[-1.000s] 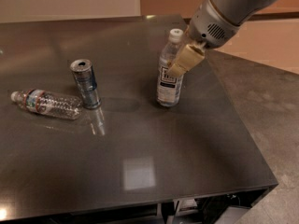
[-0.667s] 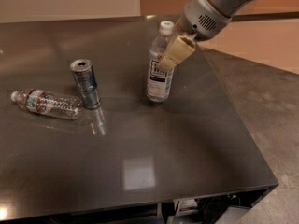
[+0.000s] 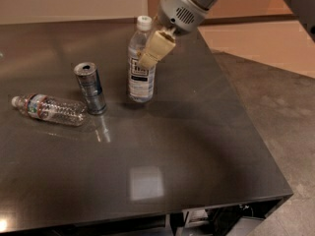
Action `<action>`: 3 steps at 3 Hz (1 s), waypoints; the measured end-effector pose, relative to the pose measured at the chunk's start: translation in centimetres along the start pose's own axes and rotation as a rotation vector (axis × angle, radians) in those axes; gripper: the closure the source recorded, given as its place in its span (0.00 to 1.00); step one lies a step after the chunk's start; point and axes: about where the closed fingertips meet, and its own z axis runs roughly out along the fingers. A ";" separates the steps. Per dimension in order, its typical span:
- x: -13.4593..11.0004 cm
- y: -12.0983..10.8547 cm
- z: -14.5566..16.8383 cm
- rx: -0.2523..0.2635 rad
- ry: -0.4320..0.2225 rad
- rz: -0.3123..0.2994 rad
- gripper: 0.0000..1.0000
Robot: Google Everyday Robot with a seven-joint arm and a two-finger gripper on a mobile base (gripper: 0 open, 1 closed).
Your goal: Move blue plastic bottle near redbull can
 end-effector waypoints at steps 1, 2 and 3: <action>-1.8 0.1 1.9 -0.029 0.017 -0.051 1.00; -3.2 0.5 3.7 -0.061 0.034 -0.090 1.00; -3.7 0.8 4.6 -0.072 0.044 -0.109 1.00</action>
Offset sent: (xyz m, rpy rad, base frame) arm 0.0008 0.0601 -0.0186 -0.0645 0.0113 0.1366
